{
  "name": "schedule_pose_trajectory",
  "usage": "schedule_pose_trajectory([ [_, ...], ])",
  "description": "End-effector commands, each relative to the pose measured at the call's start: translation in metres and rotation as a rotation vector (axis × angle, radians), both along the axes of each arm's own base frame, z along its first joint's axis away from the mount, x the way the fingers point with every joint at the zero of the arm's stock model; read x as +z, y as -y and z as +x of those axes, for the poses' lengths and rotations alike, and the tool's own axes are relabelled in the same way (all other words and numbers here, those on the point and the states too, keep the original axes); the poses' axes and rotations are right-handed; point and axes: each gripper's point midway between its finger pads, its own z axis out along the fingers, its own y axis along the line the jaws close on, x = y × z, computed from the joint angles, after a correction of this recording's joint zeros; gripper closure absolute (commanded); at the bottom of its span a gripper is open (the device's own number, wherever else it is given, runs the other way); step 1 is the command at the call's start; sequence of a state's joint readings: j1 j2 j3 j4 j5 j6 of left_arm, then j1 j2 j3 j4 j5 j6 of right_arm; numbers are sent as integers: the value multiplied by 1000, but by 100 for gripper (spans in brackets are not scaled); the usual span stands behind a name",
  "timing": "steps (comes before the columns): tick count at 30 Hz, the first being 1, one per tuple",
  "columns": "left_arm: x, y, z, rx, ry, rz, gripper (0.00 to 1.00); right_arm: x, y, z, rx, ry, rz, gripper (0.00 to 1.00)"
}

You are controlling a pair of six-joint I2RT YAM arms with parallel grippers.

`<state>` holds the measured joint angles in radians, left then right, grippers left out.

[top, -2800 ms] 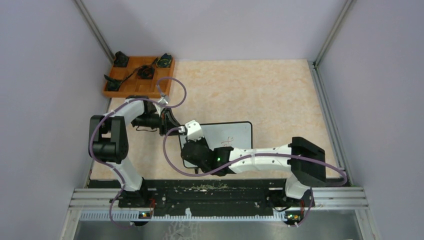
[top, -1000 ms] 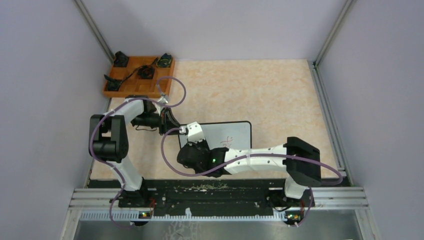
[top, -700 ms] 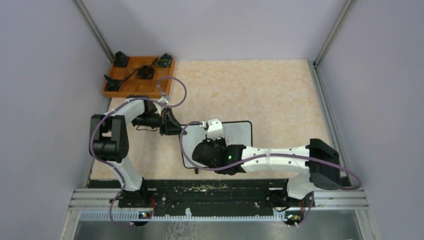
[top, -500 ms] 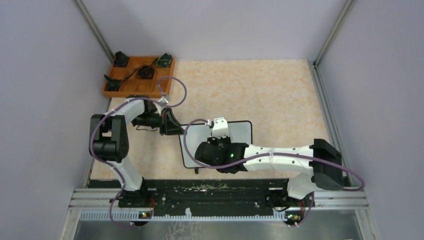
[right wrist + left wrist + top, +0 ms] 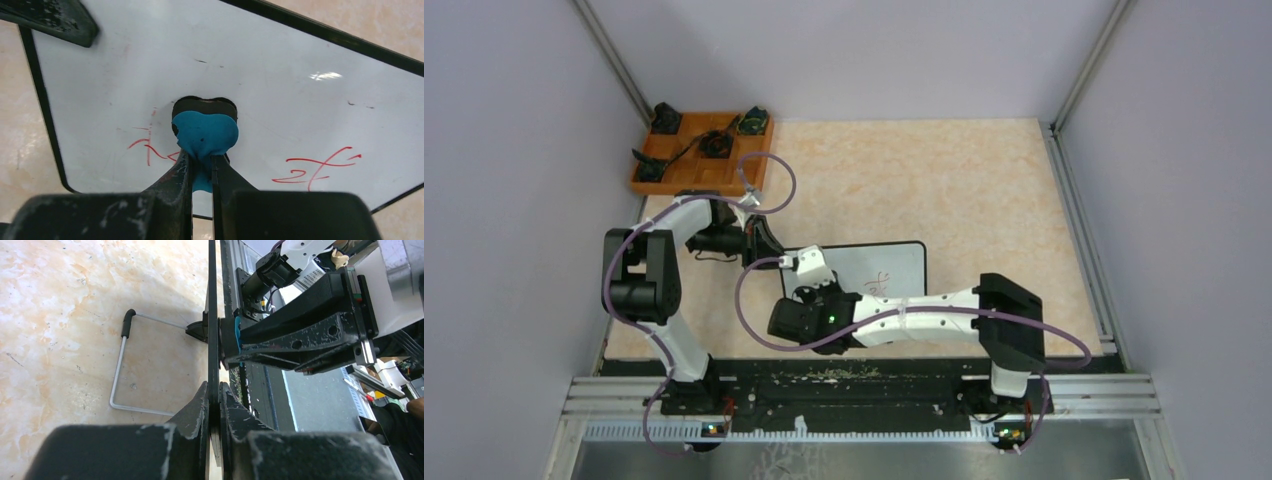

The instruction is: Erase the whiteboard

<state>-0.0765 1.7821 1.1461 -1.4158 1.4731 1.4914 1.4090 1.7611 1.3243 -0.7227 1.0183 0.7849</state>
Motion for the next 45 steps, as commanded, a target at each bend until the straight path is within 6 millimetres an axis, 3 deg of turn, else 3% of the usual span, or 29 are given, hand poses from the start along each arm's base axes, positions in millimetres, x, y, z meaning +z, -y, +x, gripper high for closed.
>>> schedule_pose_trajectory([
  [1, -13, 0, -7, -60, 41, 59, 100, -1, -49, 4, 65, -39, 162, 100],
  [9, -15, 0, -6, -60, 33, 59, 100, -12, -80, 3, 112, -74, 158, 100],
  [13, -14, 0, -7, -60, 37, 60, 100, -19, -75, 3, 77, -86, 142, 100],
  [19, -14, 0, -6, -59, 33, 57, 100, -20, -12, -3, -36, -75, 128, 100],
  [25, -15, 0, -5, -60, 34, 59, 100, -4, 61, -8, -155, -30, 98, 100],
  [28, -15, 0, -6, -61, 36, 60, 100, 2, 73, -9, -171, -16, 102, 100],
  [31, -13, 0, -6, -61, 40, 60, 100, 6, 57, -9, -129, -21, 136, 100],
  [41, -11, 0, -6, -60, 44, 61, 100, -10, -36, -13, 40, -57, 149, 100],
  [45, -11, 0, -6, -60, 43, 62, 100, -10, -63, -17, 95, -72, 179, 100],
])
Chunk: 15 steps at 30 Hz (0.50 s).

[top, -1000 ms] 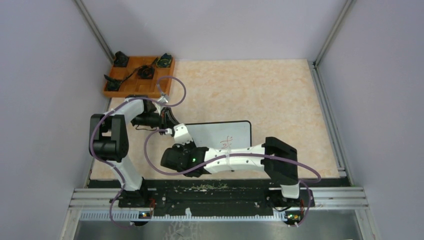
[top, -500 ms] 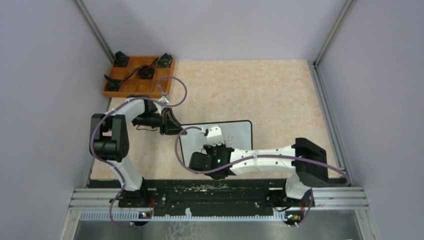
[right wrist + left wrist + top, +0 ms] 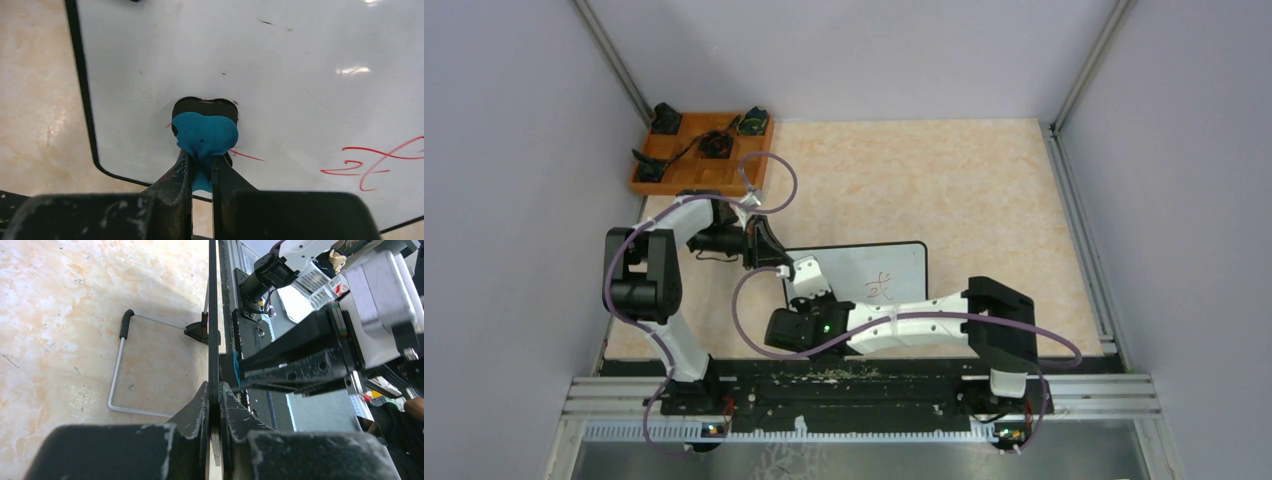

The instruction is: Erase the whiteboard

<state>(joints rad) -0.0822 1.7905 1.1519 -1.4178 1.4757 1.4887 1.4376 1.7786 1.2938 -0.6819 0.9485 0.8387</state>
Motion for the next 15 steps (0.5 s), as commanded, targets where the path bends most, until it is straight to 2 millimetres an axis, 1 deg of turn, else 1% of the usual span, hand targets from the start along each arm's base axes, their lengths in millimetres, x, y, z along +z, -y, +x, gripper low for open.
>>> schedule_pose_trajectory([
  [1, -11, -2, -6, -56, 48, 64, 100, 11, -55, 0, 69, -5, 135, 100],
  [6, -13, -2, -7, -57, 43, 64, 100, 14, -71, -1, 103, -9, 151, 100],
  [9, -14, -2, -7, -57, 39, 65, 100, 9, -73, -1, 102, -17, 137, 100],
  [12, -13, -2, -7, -58, 44, 66, 100, 2, -62, -1, 73, -21, 109, 100],
  [14, -12, -2, -7, -57, 44, 66, 100, -1, -46, -1, 39, -17, 92, 100],
  [15, -12, -2, -7, -57, 45, 65, 100, -4, -32, -2, 19, -16, 68, 100],
])
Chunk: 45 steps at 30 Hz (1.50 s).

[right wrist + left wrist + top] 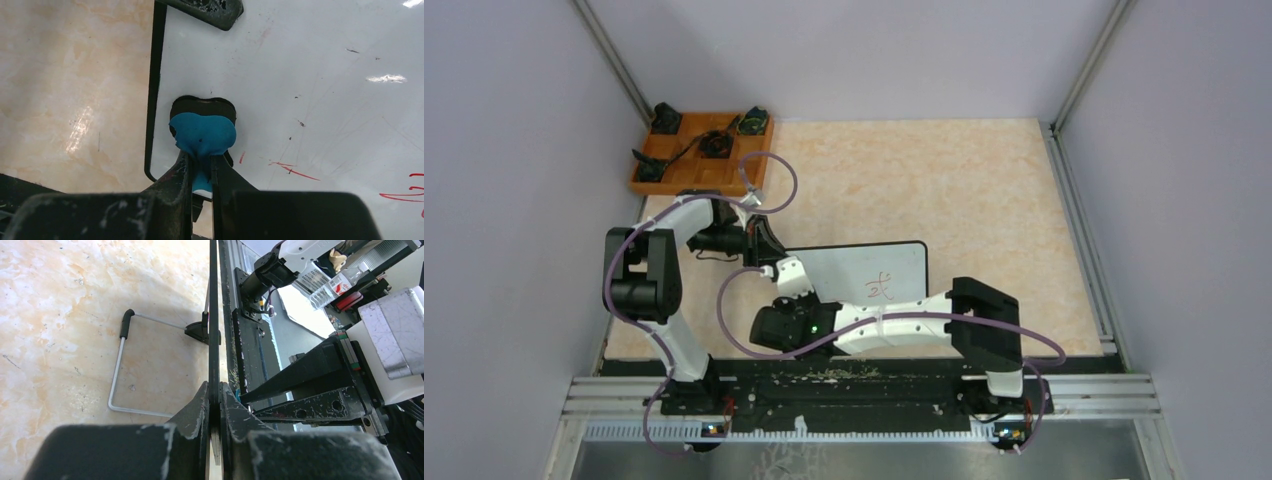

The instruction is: Erase the whiteboard

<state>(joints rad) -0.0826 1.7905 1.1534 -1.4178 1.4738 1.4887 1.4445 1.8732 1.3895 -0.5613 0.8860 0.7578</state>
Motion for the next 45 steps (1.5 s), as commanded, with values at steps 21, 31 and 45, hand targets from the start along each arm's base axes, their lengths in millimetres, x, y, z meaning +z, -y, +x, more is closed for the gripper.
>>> schedule_pose_trajectory([
  [21, -12, -2, -9, -57, 46, 68, 100, 21, 113, 9, -217, 54, -17, 100],
  [31, -13, -3, -9, -59, 44, 70, 100, 19, 45, 9, -49, 2, 55, 100],
  [45, -13, -2, -8, -59, 42, 69, 100, 44, 179, 46, -297, 64, 30, 100],
])
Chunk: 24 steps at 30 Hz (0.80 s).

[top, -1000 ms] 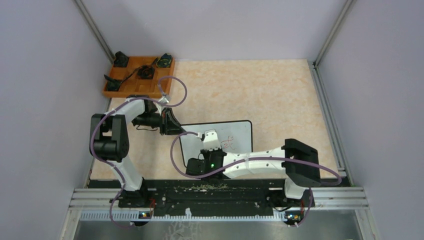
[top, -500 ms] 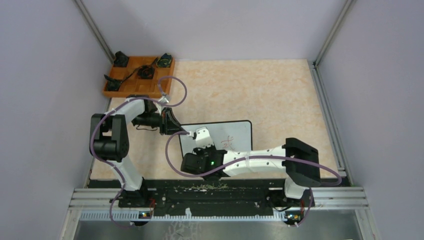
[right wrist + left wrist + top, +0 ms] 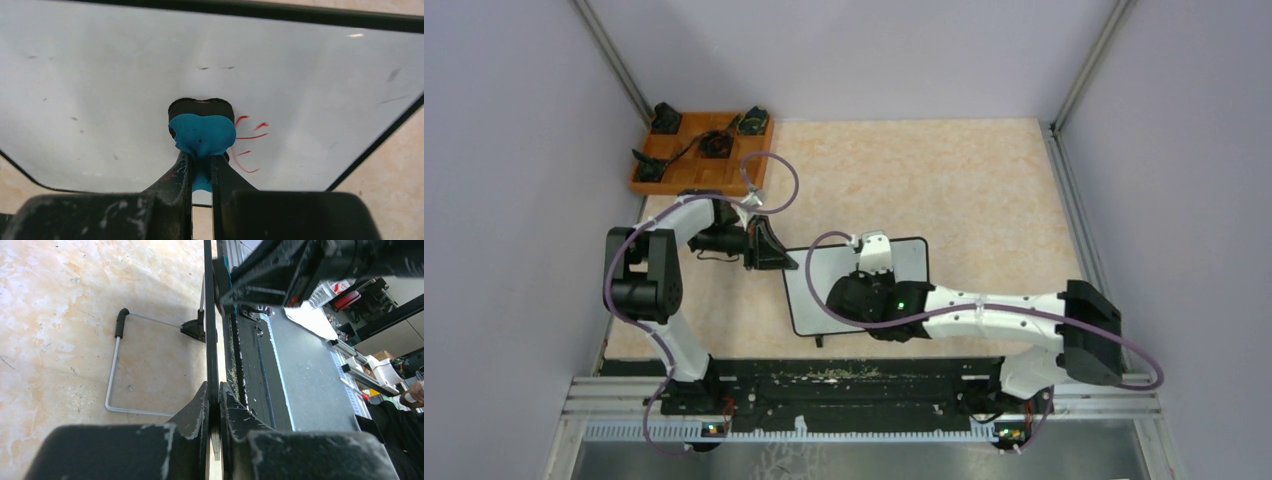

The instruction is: Erase the whiteboard

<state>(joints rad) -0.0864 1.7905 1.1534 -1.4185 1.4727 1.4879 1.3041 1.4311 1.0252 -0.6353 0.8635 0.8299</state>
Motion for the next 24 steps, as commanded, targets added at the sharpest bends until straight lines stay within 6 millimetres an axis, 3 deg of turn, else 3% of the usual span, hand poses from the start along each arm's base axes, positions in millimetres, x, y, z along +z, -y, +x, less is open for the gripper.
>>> schedule_pose_trajectory([
  [1, -14, -3, -7, -55, 42, 69, 100, 20, 54, 25, -135, 93, -47, 100],
  [6, -14, -4, -7, -55, 44, 70, 100, 28, 59, 28, -140, 112, -52, 100],
  [17, -15, -3, -6, -56, 35, 73, 100, 25, -21, 25, 29, 69, 28, 100],
  [22, -14, -4, -6, -56, 36, 74, 100, 26, -42, 21, 75, 68, 42, 100],
  [24, -14, -3, -6, -57, 38, 74, 100, 27, -42, 21, 68, 68, 34, 100],
])
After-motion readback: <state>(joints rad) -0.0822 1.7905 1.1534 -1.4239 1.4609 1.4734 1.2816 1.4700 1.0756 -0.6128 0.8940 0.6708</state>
